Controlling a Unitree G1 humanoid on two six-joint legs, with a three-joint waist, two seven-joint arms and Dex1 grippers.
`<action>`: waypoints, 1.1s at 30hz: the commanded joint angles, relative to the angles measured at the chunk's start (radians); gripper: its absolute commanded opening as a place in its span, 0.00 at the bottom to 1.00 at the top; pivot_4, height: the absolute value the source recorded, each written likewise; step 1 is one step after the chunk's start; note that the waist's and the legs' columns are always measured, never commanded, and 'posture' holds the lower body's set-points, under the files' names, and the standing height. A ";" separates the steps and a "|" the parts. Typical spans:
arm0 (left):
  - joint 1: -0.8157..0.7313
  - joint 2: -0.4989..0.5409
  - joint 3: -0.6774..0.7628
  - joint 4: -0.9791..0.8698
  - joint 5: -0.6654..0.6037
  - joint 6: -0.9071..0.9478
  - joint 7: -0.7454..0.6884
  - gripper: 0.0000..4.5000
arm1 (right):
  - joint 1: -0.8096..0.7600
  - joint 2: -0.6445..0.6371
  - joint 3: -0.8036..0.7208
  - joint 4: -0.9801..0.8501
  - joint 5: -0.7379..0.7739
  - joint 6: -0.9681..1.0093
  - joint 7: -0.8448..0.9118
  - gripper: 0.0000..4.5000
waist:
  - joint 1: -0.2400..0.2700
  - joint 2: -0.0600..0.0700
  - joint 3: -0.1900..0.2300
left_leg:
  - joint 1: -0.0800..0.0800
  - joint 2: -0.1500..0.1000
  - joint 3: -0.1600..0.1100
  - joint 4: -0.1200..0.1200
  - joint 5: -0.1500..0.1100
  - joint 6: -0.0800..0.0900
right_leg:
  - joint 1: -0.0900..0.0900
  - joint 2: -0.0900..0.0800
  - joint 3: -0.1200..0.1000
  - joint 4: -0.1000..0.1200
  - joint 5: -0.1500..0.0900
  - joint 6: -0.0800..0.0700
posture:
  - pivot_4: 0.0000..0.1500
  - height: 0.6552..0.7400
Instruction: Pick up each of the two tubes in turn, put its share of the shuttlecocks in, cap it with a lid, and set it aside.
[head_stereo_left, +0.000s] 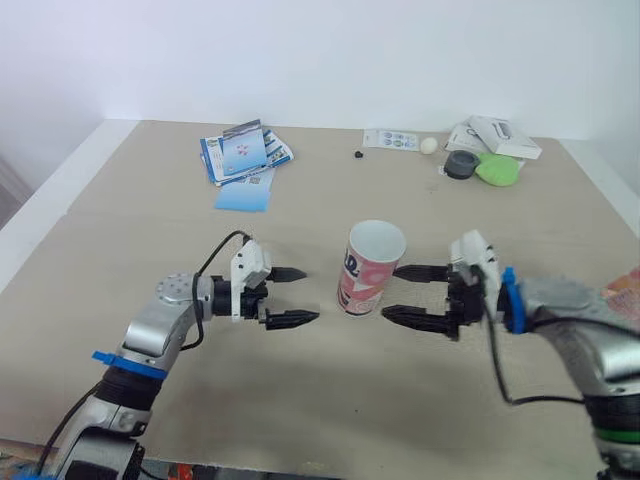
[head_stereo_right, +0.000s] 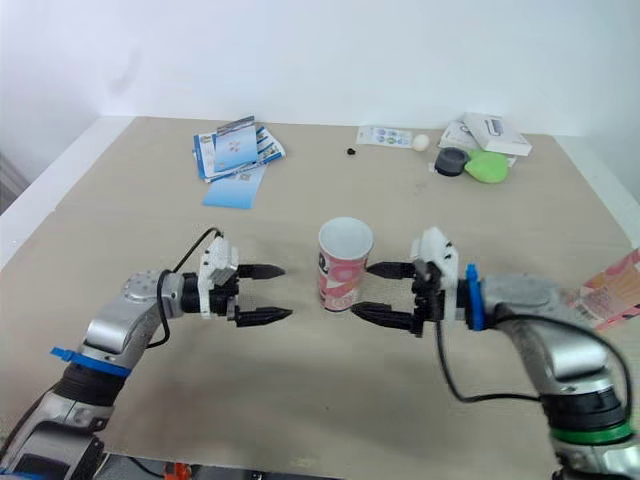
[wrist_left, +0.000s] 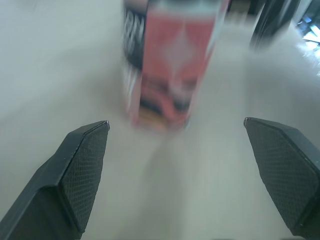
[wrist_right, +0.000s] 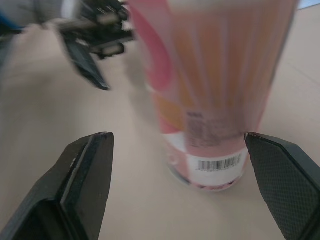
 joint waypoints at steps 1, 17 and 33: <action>-0.020 -0.032 -0.027 0.005 0.003 -0.013 0.002 1.00 | -0.002 0.048 0.027 0.026 -0.068 -0.102 -0.045 0.99 | -0.002 0.000 0.000 | 0.000 0.000 0.000 0.000 0.000 0.000 | 0.000 0.000 0.000 0.000 0.000 0.000 | 1.00 1.00; -0.015 -0.074 -0.055 0.029 0.056 -0.043 0.030 1.00 | -0.069 0.225 0.106 0.128 -0.156 -0.206 -0.098 0.74 | 0.000 -0.001 0.000 | 0.000 0.001 0.001 0.001 0.000 0.000 | -0.001 0.004 0.001 0.000 0.002 -0.003 | 1.00 1.00; -0.182 -0.101 0.064 -0.132 -0.069 0.051 0.141 1.00 | 0.393 0.467 -0.397 -0.205 -0.211 -0.343 -0.731 0.65 | 0.005 0.000 0.000 | -0.004 -0.003 -0.001 0.004 0.000 0.000 | -0.001 -0.004 0.002 0.001 0.003 0.003 | 1.00 1.00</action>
